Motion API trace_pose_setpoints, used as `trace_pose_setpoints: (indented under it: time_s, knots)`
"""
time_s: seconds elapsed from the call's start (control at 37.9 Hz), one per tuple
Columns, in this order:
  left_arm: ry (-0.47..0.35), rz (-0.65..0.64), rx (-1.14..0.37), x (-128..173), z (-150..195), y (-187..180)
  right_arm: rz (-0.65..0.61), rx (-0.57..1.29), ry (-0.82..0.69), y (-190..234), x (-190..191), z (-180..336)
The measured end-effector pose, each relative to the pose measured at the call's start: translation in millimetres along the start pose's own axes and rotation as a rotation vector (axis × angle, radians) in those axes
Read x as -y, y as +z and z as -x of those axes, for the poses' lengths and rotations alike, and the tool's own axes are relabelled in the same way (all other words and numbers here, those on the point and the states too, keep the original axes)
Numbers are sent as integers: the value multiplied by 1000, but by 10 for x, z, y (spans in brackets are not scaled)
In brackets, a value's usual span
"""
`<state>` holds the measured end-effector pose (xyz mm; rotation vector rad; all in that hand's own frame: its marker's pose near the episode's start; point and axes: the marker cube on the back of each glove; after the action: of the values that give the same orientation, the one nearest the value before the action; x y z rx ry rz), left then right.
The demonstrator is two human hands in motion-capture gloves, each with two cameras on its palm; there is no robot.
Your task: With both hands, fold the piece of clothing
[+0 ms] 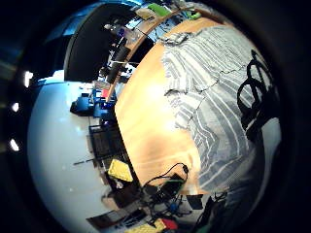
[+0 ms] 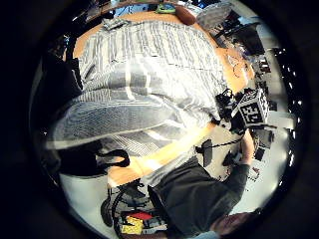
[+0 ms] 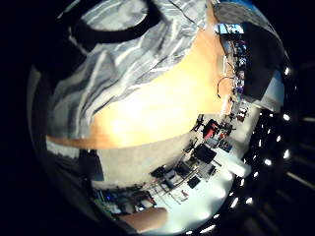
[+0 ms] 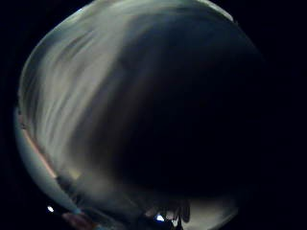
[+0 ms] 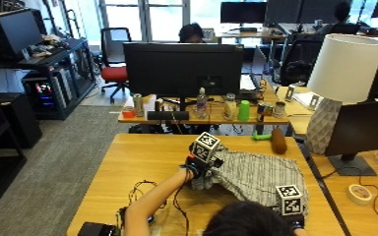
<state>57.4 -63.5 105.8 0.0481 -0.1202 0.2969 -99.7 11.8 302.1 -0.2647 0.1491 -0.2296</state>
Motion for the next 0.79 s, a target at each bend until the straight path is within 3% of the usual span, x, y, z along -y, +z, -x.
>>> trace_pose_setpoints:
  time_s: [0.24,0.5,0.63,0.79]
  knots:
    - [31,52,12,-45,43,221,-159,139,45,-65,176,-205]
    - [155,168,-68,-375,86,331,-107,190,-1,-447,-79,-278]
    - [205,229,-84,-531,124,203,-98,120,-36,-741,-216,-279]
    - [232,252,-90,-689,178,-227,-128,-25,-20,-1458,-420,-329]
